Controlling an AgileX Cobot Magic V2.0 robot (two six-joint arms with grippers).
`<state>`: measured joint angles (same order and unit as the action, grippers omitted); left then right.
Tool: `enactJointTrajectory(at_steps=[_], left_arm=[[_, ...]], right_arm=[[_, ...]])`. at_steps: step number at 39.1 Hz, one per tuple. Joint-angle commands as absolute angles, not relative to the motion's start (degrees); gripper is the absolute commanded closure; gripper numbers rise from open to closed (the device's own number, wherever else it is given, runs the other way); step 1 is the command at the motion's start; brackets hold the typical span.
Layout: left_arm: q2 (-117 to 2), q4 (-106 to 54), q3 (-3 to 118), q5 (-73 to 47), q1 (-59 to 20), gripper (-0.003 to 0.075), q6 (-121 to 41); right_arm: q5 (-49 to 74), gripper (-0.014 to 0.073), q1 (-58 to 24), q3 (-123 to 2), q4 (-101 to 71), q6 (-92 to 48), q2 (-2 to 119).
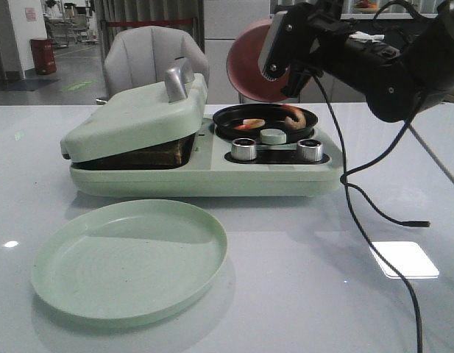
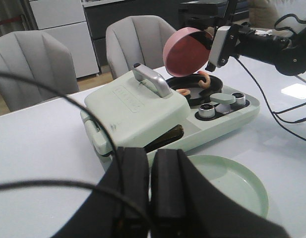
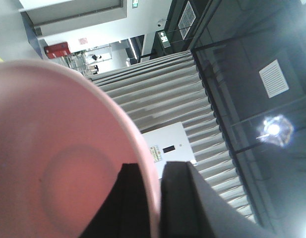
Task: Make breakfast with bread and shrimp
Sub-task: 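Tilt the bowl over the black frying pan to pour the shrimp, then carry the bowl back and set it down on the table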
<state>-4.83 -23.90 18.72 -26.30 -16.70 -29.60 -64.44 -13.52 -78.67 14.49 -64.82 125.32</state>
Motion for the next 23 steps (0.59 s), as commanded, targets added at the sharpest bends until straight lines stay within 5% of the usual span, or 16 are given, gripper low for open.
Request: enactJointTrajectory(at_steps=[1,15,23], left_arm=[[-5.48,-25.26,20.1,-22.75,-16.61,0.0606,-29.02],[-5.48,-25.26,20.1,-22.75,-16.61,0.0606,-29.02],[-5.48,-25.26,20.1,-22.75,-16.61,0.0606,-29.02]], right_arm=[[-73.64,0.0454,-13.22,-80.71,13.54,-63.66,122.02],[-57.61,0.0454,-13.16,-82.78,-4.34,-6.36,118.78],[-35.52,0.0454,-12.82,-82.89,-4.35,2.84,110.88]])
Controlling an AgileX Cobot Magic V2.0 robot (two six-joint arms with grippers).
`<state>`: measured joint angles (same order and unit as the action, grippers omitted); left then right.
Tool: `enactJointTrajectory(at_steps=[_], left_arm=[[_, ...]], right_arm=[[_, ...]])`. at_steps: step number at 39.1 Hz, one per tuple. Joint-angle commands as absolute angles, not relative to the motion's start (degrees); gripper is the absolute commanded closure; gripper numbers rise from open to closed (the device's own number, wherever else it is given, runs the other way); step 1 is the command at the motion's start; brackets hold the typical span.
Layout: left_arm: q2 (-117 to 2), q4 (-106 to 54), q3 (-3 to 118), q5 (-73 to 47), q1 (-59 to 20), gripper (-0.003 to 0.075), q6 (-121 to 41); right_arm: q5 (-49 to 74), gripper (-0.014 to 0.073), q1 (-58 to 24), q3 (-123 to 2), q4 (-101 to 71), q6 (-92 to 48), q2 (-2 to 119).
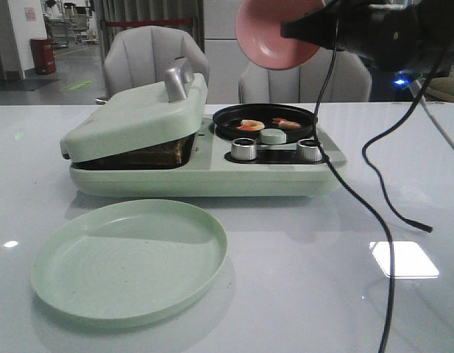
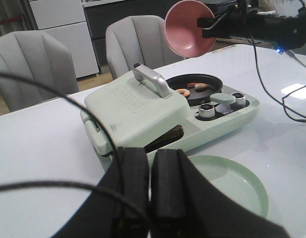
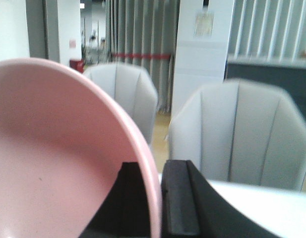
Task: Make breakfast with bread and shrimp
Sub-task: 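Carry the bowl back and set it down on the table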
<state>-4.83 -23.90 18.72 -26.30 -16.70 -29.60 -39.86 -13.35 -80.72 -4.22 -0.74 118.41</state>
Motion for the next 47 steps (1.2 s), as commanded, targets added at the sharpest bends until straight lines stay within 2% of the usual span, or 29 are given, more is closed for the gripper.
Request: enactJointTrajectory(at_steps=[1,11,22,35,47], left_arm=[[-5.48,-25.26,20.1,-22.75,-16.61,0.0606,-29.02],[-5.48,-25.26,20.1,-22.75,-16.61,0.0606,-29.02],[-5.48,-25.26,20.1,-22.75,-16.61,0.0606,-29.02],[-5.48,-25.26,20.1,-22.75,-16.61,0.0606,-29.02],[-5.48,-25.26,20.1,-22.75,-16.61,0.0606,-29.02]], right_arm=[[-32.94,0.0454,-12.64,-83.07,-4.35,3.44,109.47],[2.22,0.0454,-10.44,-87.43,-5.12,3.87,97.83],[26.21,0.0454,-3.37,-89.26,-9.11,3.87,93.9],[39.03,0.0451,2.78,-89.06,-10.78,3.82,98.8],[40.76,0.0451,5.46,-89.06,-17.7,3.87,105.7]])
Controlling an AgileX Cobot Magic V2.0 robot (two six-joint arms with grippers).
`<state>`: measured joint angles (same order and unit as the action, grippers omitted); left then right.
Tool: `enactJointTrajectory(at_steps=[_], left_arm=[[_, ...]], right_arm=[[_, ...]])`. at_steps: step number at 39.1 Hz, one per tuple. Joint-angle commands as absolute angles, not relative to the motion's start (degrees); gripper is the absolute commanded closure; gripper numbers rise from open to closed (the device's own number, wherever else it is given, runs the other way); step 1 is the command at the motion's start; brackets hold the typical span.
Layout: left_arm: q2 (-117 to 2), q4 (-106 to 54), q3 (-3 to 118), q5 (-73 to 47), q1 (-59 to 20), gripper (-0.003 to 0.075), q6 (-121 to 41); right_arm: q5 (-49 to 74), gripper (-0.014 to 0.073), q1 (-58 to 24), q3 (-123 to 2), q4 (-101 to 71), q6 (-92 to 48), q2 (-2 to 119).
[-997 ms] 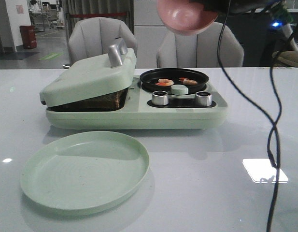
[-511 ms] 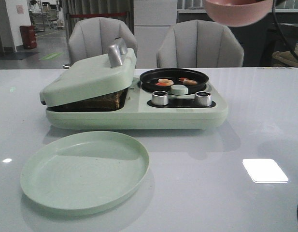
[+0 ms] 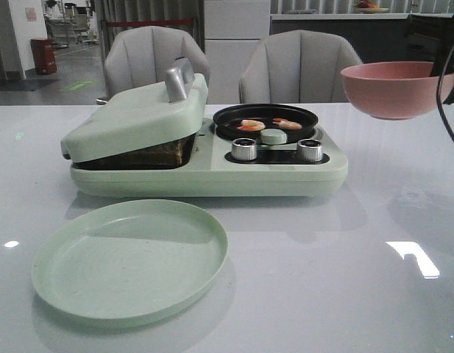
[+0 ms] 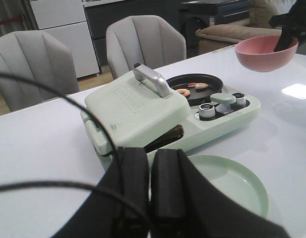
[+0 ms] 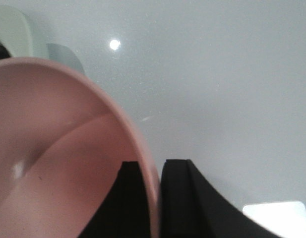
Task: Make breakfast with bread and shrimp
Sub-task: 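Carry the bowl back and set it down on the table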
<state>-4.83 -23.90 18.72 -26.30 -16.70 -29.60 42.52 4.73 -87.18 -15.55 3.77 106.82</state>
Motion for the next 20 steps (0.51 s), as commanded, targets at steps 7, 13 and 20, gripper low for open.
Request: enactJointTrajectory(at_steps=[7,13,20], left_arm=[[-5.48,-25.26,20.1,-22.75,-16.61,0.0606,-29.02],[-5.48,-25.26,20.1,-22.75,-16.61,0.0606,-29.02],[-5.48,-25.26,20.1,-22.75,-16.61,0.0606,-29.02]], right_arm=[[41.02,0.0451,5.46,-89.06,-17.71,3.83,110.63],[40.01,0.0449,5.27,-89.16,-18.06,3.69,114.79],[37.75,0.0291,4.37,-89.16,-18.11,0.6,116.63]])
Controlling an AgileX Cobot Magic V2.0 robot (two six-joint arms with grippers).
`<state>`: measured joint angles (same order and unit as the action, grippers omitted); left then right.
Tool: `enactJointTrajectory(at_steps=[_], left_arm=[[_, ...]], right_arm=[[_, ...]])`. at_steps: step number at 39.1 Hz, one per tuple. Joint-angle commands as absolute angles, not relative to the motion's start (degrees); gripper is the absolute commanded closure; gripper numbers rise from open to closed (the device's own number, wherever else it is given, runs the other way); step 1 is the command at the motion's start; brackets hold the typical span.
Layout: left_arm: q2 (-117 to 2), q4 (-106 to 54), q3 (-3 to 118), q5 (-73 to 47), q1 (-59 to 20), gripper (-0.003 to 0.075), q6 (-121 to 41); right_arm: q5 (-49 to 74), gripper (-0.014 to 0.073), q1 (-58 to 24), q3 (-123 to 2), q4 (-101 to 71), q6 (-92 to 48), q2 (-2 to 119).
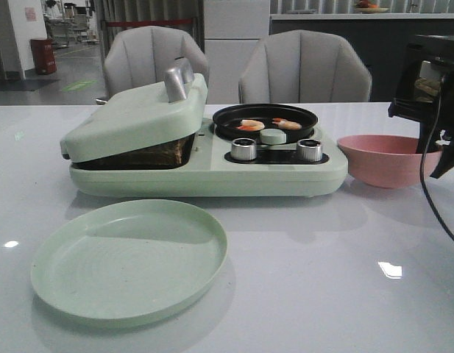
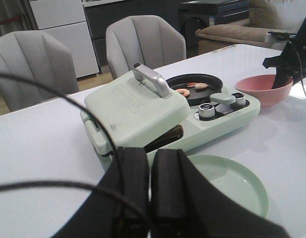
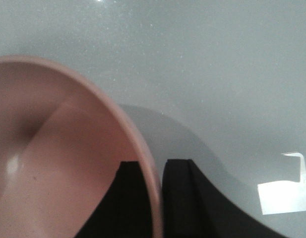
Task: Make breakfast with bread and shrimp
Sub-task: 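Carry the bowl back and set it down on the table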
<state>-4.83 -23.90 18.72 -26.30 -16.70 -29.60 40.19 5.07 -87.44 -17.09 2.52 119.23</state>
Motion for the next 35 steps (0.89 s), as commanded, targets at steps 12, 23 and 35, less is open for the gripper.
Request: enactJointTrajectory(at_steps=[12,23,35], left_arm=[[-5.48,-25.26,20.1,-22.75,-16.61,0.0606,-29.02],[-5.48,-25.26,20.1,-22.75,-16.61,0.0606,-29.02],[-5.48,-25.26,20.1,-22.75,-16.61,0.0606,-29.02]], right_arm=[[42.09,0.0103,4.22,-95.3,-12.49,-1.35,115.27],[46.34,0.0104,4.28,-97.34,-8.94,-8.79,106.1],[41.72,0.0104,2.32,-92.07,-20.97,-16.79,89.69]])
